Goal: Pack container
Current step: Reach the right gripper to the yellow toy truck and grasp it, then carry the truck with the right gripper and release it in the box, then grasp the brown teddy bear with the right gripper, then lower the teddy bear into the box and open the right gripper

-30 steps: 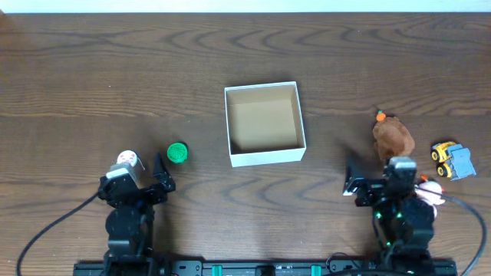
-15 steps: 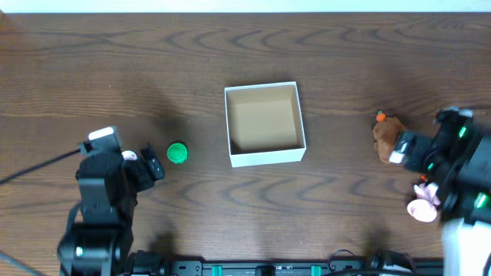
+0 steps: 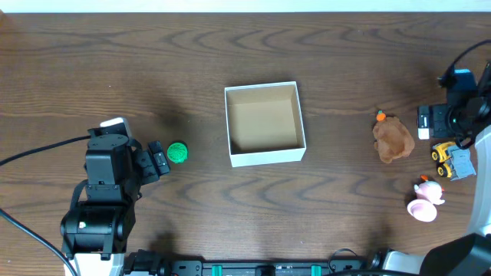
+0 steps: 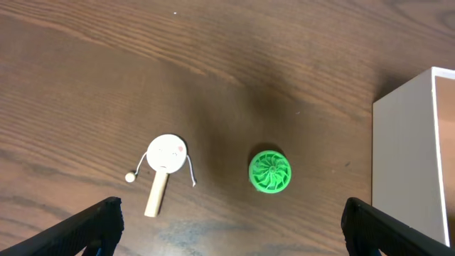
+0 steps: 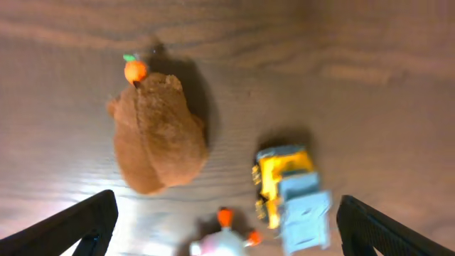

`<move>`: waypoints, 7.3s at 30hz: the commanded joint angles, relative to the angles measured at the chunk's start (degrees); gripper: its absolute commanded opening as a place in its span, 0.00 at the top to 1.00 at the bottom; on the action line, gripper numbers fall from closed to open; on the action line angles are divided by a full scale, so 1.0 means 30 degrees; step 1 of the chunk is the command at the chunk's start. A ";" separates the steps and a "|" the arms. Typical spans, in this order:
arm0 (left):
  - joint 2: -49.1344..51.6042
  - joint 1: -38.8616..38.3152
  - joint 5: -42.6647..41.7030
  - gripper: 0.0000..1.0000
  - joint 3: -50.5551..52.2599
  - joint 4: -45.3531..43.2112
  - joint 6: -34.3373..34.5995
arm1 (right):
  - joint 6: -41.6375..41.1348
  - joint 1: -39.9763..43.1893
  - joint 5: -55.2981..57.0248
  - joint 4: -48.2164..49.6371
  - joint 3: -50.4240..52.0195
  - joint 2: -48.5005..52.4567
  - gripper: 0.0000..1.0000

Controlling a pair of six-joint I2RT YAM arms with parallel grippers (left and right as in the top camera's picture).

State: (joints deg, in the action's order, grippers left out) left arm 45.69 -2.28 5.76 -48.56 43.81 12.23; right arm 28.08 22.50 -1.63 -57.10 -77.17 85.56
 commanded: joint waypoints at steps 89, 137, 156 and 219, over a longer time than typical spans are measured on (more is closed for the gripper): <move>0.1384 0.0095 -0.0066 0.02 -0.0393 -0.0838 0.0109 | -0.8386 -0.2994 -0.0911 0.4146 -0.1027 -0.2062 0.99; 0.1384 0.0095 -0.0066 0.02 -0.0393 -0.0262 0.0109 | -1.5045 -1.5948 0.6171 0.4350 -0.3854 0.2244 0.01; 0.2004 0.0095 -0.0066 0.02 -0.0393 -0.0197 0.0182 | -0.8546 -0.3206 0.2040 -0.1705 0.0991 0.3410 0.01; 0.2135 0.0095 -0.0066 0.02 -0.0393 -0.0189 0.0182 | -2.1332 -1.8221 0.3606 0.0095 -0.5428 0.8553 0.98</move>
State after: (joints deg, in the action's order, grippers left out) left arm 52.03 -2.28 5.74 -48.58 43.11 12.23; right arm -35.18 -32.91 7.73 -56.18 -93.60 110.06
